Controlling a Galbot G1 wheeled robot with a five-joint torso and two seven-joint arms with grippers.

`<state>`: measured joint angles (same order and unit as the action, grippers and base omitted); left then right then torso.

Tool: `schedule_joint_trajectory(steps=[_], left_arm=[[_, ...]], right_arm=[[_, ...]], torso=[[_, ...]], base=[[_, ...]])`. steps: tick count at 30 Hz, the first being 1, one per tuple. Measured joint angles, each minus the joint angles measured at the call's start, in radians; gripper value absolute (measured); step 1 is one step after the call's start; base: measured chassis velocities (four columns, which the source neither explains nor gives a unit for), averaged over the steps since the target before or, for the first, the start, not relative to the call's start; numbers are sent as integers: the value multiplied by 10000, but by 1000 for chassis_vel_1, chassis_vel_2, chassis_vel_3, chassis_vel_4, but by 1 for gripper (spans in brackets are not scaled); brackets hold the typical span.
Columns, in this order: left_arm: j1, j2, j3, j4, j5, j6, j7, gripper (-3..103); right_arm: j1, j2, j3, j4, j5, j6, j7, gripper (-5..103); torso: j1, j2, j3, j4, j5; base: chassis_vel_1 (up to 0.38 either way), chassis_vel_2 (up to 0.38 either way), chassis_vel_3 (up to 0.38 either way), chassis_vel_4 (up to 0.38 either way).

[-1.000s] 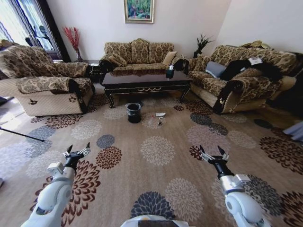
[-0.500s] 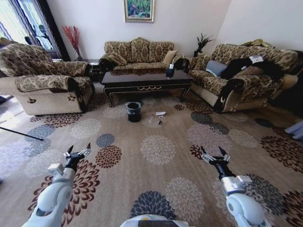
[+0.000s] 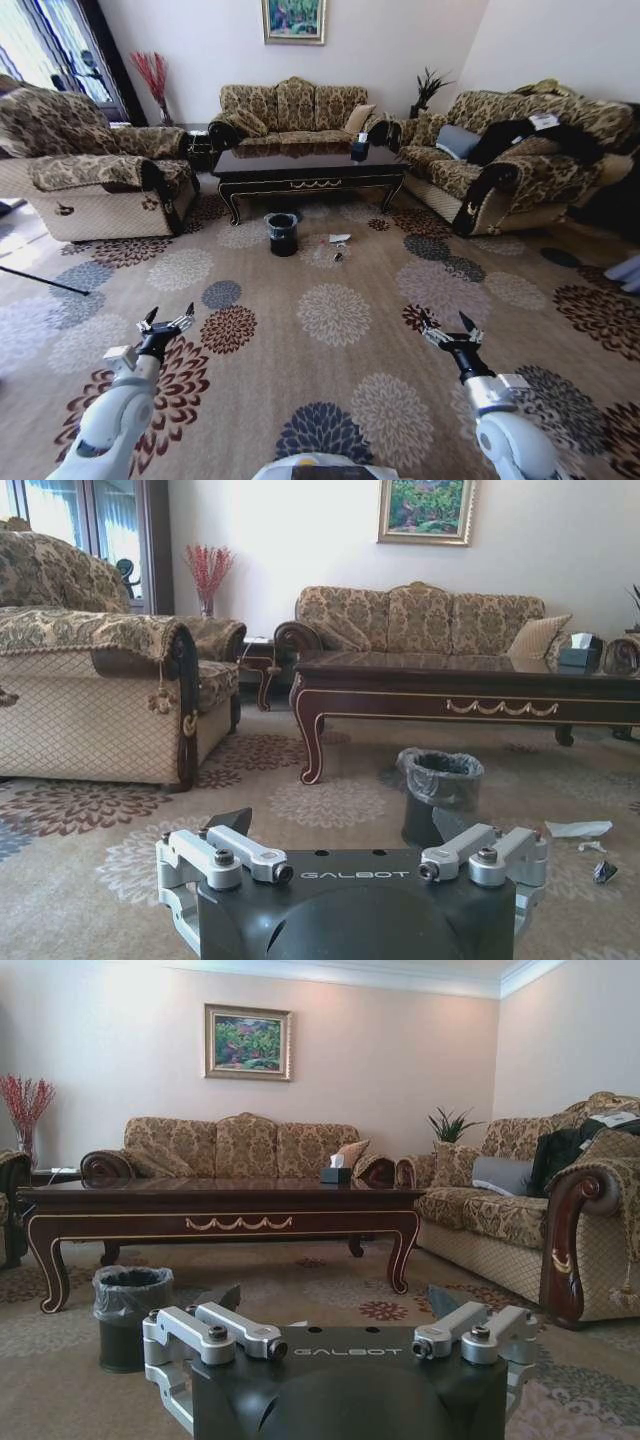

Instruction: Move to the front of the table and pick up the trash from the floor, then place it into the trash bin.

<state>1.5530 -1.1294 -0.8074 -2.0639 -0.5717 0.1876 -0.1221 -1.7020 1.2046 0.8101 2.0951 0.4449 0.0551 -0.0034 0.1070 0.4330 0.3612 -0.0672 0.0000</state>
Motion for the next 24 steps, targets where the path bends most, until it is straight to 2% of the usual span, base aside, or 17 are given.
schedule_joint_trajectory(steps=[24], left_arm=[[18, -162, 120, 17, 32, -82, 22, 100]], right_arm=[[-182, 188, -120, 93, -248, 119, -42, 100]], torso=[[-341, -992, -650, 0, 0]], base=[[0, 0, 0, 0]])
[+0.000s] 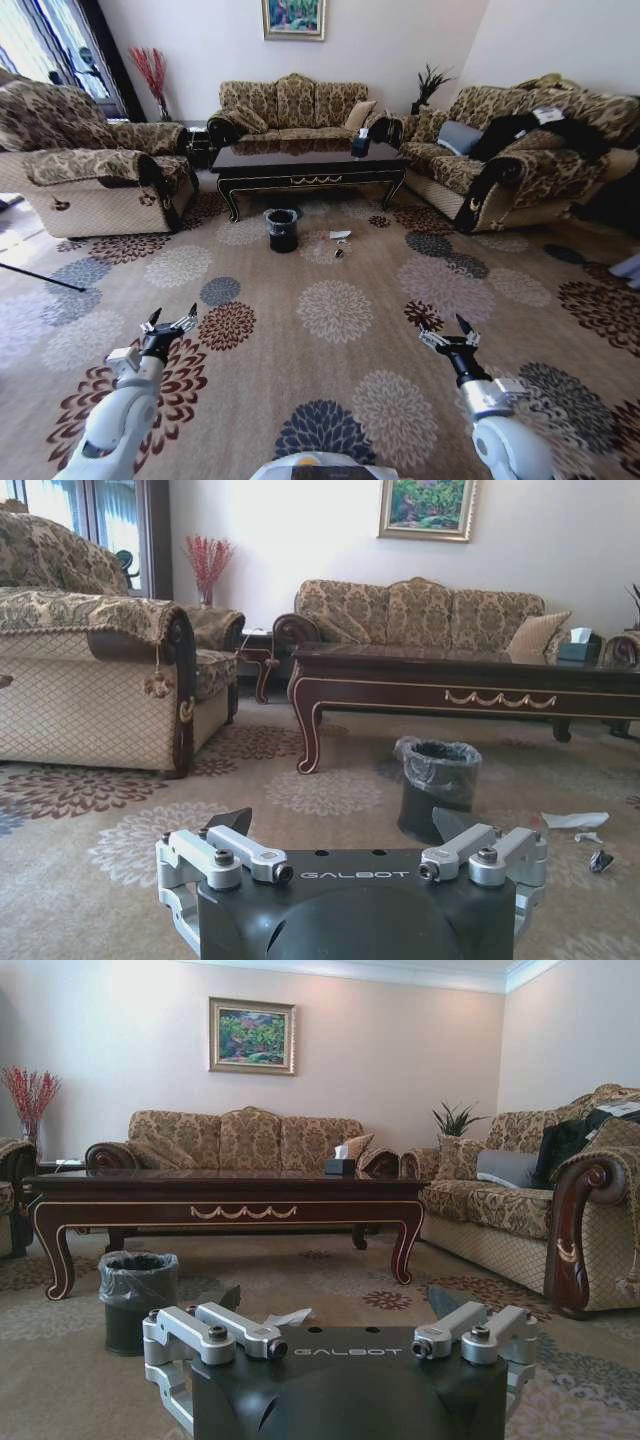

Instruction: Move to the front of the table and pick up the trash from the floor, then place it into the trash bin.

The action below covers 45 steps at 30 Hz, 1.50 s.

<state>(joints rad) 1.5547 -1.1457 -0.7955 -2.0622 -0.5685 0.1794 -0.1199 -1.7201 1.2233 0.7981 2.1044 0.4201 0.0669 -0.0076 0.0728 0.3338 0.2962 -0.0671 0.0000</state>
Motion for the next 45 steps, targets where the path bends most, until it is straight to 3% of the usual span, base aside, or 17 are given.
schedule_joint_trajectory(steps=[14, 23, 45], left_arm=[[10, 47, 158, 0, 29, -17, 32, 100], [218, 267, 199, -194, 36, -209, 872, 100], [292, 245, 261, -135, 172, -236, 922, 100]], right_arm=[[-16, -26, -13, 9, -8, 44, -22, 100], [-99, -17, -134, 23, -102, 64, -97, 100], [-200, -21, -326, 44, -294, 222, -116, 100]], torso=[[-170, -502, -331, 0, 0], [-303, -929, -624, 0, 0], [-521, -1756, -1234, 0, 0]], base=[[0, 0, 0, 0], [0, 0, 0, 0], [0, 0, 0, 0]])
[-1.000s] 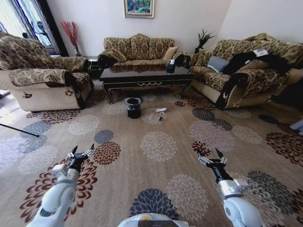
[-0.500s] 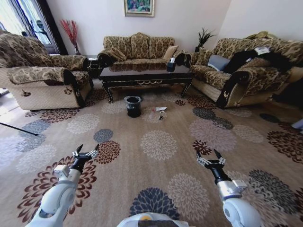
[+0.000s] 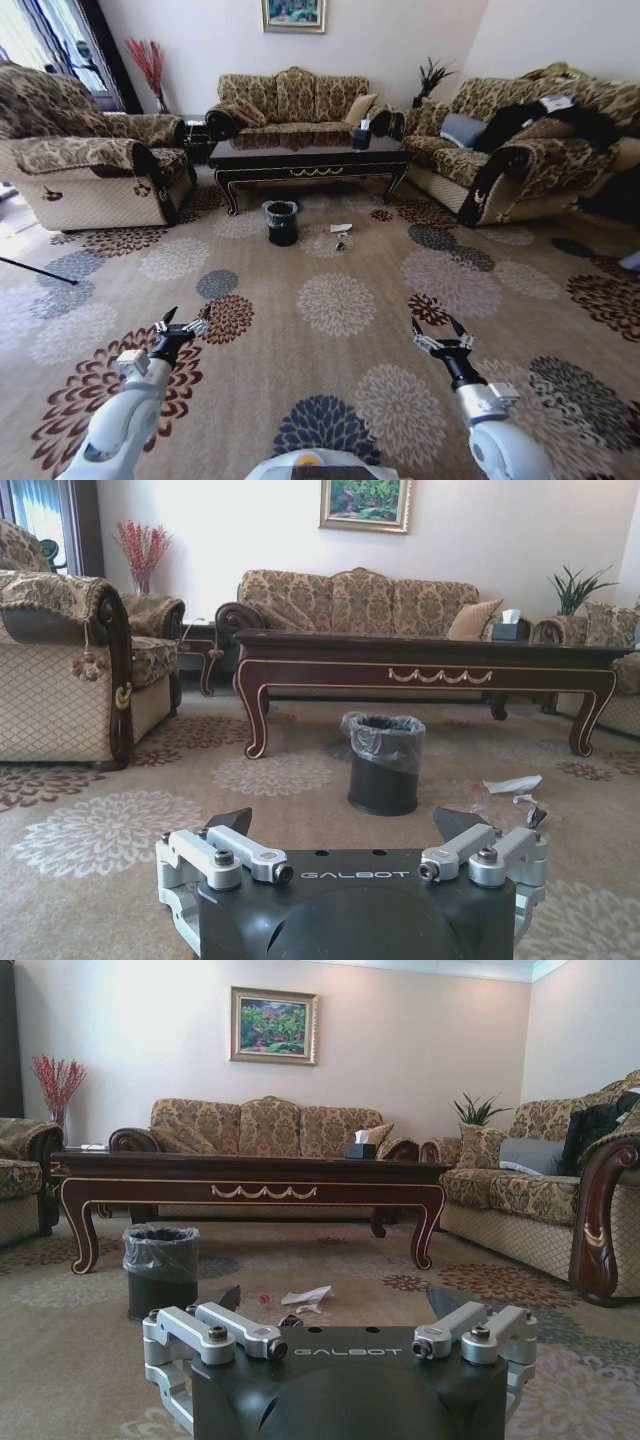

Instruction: Move to the front of the table and pick up the trash from the floor, then place it into the trash bin.

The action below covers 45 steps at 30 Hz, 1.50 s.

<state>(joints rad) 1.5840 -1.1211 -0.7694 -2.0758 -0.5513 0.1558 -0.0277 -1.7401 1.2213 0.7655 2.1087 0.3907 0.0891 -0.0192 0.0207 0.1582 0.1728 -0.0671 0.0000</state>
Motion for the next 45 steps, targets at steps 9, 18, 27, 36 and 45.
schedule_joint_trajectory(steps=[9, 18, 27, 36, 45], left_arm=[[-9, -69, -30, 106, 7, -1, -61, 100], [30, -113, -45, 106, 14, -7, -91, 100], [77, -141, -70, 82, 23, -16, -97, 100], [100, -209, -48, 80, 38, -56, -99, 100], [112, -275, -29, 132, 46, -76, -117, 100]], right_arm=[[-12, 140, -29, -99, -124, 161, -33, 100], [-37, 299, -59, -271, -239, 392, -82, 100], [-86, 331, -10, -208, -217, 402, -83, 100], [-120, 305, -7, -78, -186, 352, -83, 100], [-121, 309, -27, -72, -161, 348, -139, 100]], torso=[[-76, -371, -297, 0, 0], [-149, -709, -561, 0, 0], [-186, -1035, -849, 0, 0], [-204, -1405, -1184, 0, 0], [-206, -1586, -1466, 0, 2]], base=[[0, 0, 0, 0], [0, 0, 0, 0], [0, 0, 0, 0], [0, 0, 0, 0], [0, 0, 0, 0]])
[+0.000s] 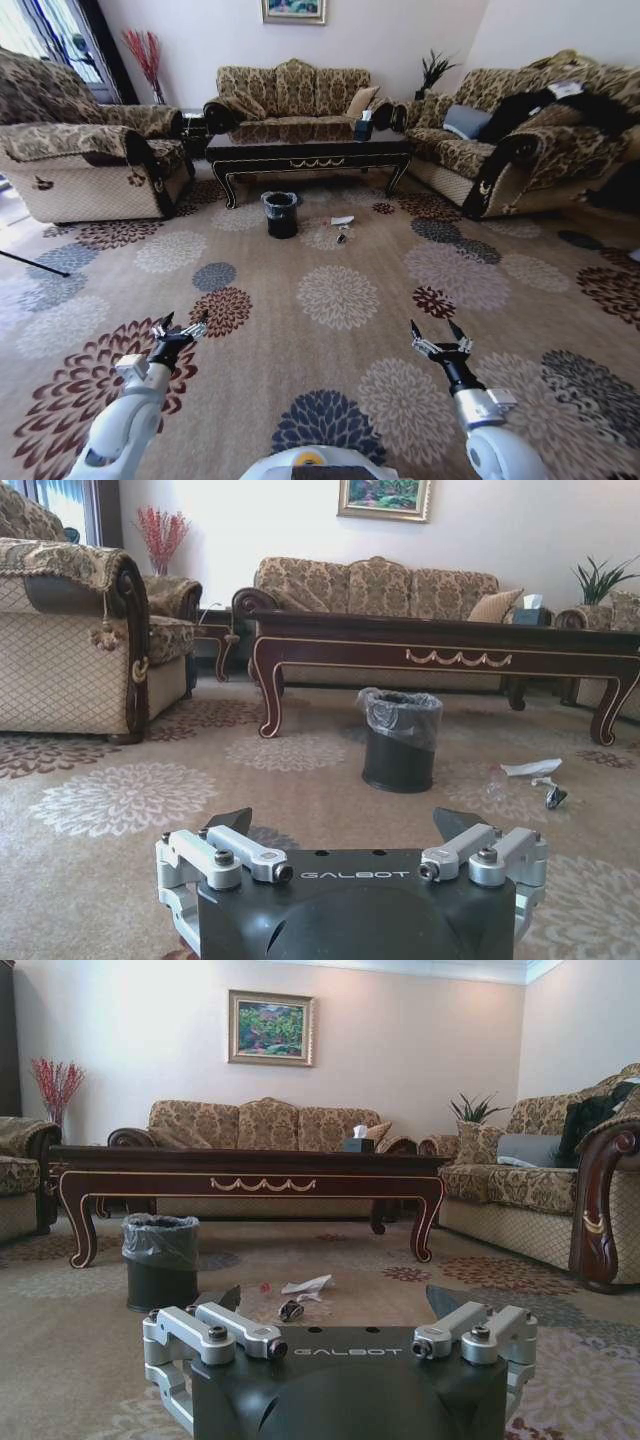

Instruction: Move to the front of the table and pick up the trash from the floor, then place it into the trash bin.

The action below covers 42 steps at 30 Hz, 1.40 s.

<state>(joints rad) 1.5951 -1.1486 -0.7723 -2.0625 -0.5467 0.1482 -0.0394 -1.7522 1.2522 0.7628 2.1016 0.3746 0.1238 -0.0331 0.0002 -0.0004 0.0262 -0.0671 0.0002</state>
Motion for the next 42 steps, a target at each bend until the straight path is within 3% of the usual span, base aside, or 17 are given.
schedule_joint_trajectory(steps=[4, 8, 42], left_arm=[[0, -2, 21, 0, 2, -35, -35, 100], [-43, -44, 47, 4, -85, -234, -436, 100], [-22, -20, 44, 148, 179, -448, -377, 100]], right_arm=[[8, 5, -18, 0, 24, 6, -27, 100], [-6, 25, -34, -10, 17, 55, -91, 100], [-58, 66, -88, 60, -122, 52, -116, 100]], torso=[[0, 0, -12, 0, -2], [-1, 0, -6, 0, -2], [-2, -1, 72, 1, -1]], base=[[0, 0, 0, 0], [-15, 13, 7, -7], [-130, 129, 130, -134]])
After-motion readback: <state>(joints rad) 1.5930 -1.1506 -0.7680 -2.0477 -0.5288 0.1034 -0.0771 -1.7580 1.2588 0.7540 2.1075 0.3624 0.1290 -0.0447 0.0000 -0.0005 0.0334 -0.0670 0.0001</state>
